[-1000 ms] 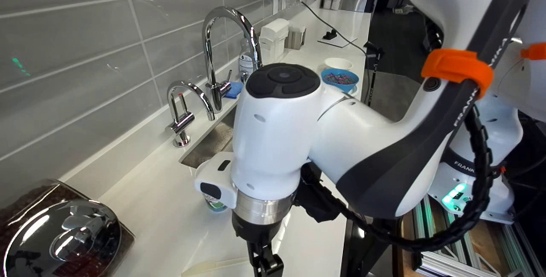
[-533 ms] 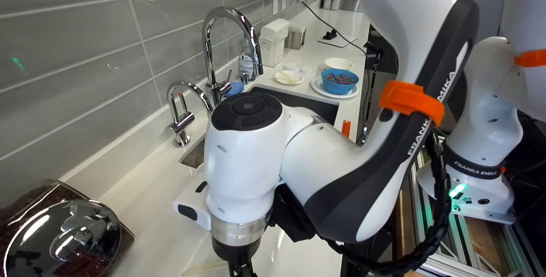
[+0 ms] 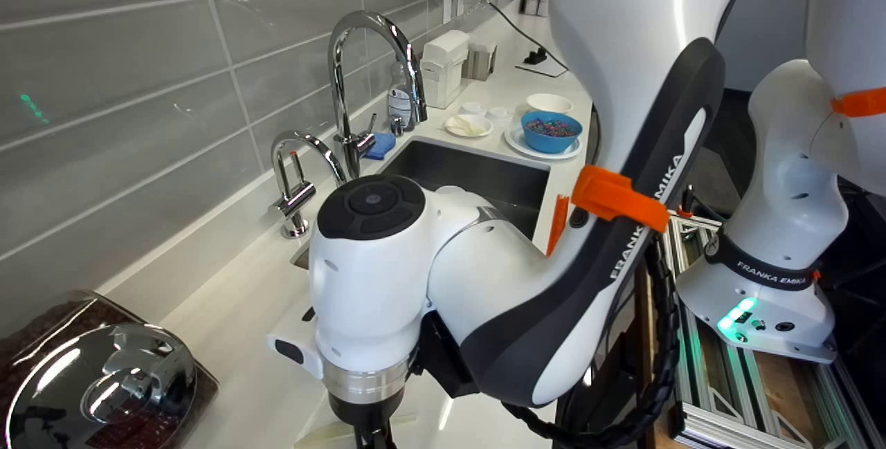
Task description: Pick up the plastic knife and put it on the white plate on the right
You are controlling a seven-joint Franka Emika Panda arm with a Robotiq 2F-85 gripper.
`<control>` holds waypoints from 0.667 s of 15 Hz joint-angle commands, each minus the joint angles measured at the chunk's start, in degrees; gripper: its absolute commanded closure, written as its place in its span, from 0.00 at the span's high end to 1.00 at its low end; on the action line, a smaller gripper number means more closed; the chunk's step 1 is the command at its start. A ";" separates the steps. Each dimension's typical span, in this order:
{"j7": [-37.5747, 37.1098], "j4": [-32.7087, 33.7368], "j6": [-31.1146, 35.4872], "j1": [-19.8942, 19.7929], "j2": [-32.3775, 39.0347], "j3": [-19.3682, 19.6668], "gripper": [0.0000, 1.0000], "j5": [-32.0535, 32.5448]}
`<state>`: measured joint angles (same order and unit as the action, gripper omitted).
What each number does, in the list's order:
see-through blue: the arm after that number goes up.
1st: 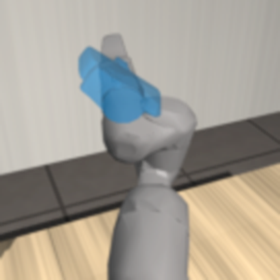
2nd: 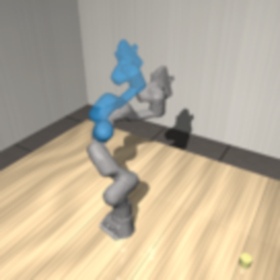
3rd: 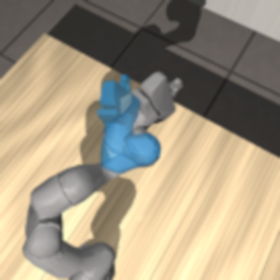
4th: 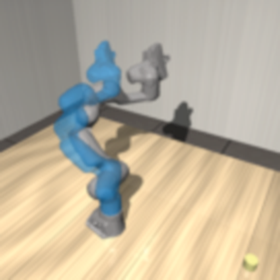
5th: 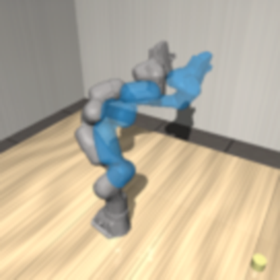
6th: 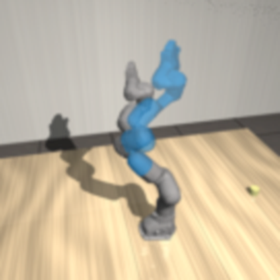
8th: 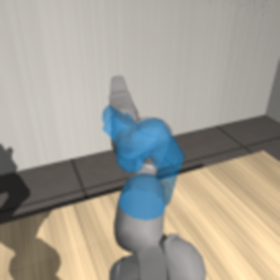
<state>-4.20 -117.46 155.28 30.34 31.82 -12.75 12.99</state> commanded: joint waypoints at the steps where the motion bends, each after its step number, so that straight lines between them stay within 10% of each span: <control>1: -1.60 2.07 0.30 1.62 2.19 1.98 0.93 1.74; 2: -1.59 2.26 0.27 1.75 2.42 2.22 0.74 1.69; 10: -1.35 2.91 0.10 2.00 2.66 3.19 0.20 1.71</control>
<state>-4.22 -115.57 155.28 31.34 33.29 -10.37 13.11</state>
